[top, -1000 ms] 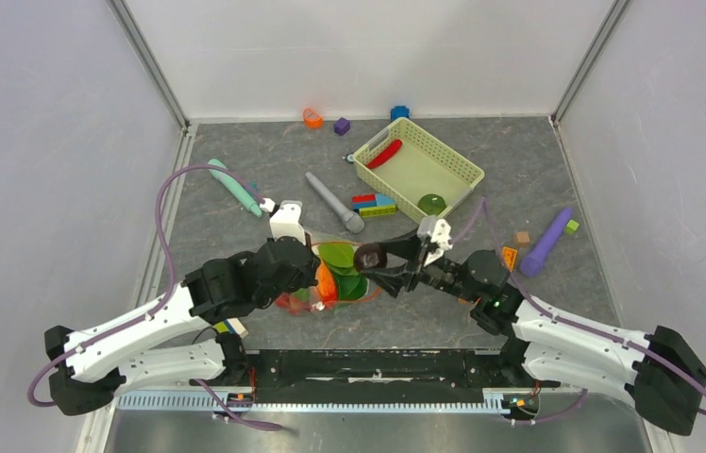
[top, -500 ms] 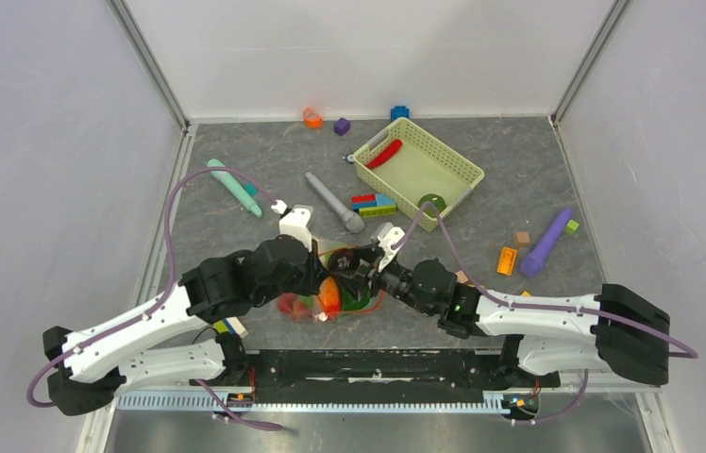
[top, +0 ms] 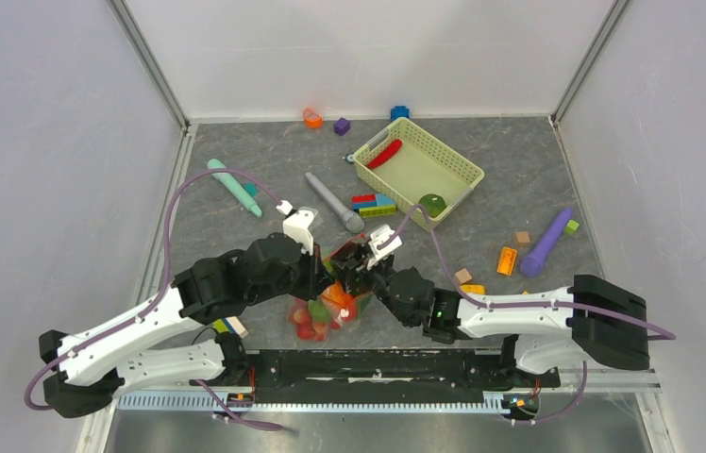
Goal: Place the food in the zip-top bag and seal the zipper
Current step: Place the fake fruit in the zipper food storage bag.
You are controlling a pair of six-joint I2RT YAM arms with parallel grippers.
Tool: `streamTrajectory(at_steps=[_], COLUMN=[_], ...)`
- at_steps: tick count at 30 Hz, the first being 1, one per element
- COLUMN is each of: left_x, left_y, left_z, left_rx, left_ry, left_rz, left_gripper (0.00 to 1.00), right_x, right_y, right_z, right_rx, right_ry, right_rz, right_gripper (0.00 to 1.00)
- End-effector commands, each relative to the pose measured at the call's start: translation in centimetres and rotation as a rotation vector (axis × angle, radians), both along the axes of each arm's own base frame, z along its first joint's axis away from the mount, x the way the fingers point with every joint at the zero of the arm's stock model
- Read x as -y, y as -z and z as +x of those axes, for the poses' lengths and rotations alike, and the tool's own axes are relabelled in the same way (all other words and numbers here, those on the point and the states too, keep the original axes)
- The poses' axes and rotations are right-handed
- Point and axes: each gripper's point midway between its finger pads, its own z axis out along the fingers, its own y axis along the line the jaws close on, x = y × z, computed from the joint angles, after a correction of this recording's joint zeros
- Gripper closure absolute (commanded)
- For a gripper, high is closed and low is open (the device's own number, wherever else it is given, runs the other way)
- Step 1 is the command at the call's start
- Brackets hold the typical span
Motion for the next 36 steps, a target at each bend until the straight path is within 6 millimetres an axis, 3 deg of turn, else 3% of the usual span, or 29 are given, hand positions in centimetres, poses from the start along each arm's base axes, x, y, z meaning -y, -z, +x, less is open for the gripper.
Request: streamTrajectory(at_steps=[1, 5, 15, 24, 28, 36], left_x=[1.3, 0.9, -1.1, -2.7, -2.8, -3.3], left_y=[-4.5, -5.2, -5.5, -5.3, -5.1, -5.3], left_z=[-0.2, -0.1, 1.7, 2.7, 2.6, 2.9], left_rx=[0.084, 0.104, 0.147, 0.163, 0.156, 0.159], left_ry=[0.06, 0.046, -0.116, -0.231, -0.235, -0.279], left_rz=[-0.159, -0.186, -0.202, -0.211, -0.21, -0.235], left_gripper=[0.98, 0.98, 0.98, 0.96, 0.96, 0.96], right_x=[2.2, 3.7, 1.2, -0.3, -0.3, 0.4], right_y=[-0.4, 0.3, -0.1, -3.8, -6.2, -9.0], right_z=[2.2, 2.8, 1.2, -1.3, -1.9, -2.7], right_rx=[0.014, 0.016, 0.025, 0.066, 0.131, 0.168], right_ry=[0.218, 0.312, 0.12, -0.081, -0.131, -0.17], right_rz=[-0.025, -0.09, -0.118, -0.018, -0.003, 0.014], right_gripper=[0.51, 0.48, 0.22, 0.02, 0.02, 0.02])
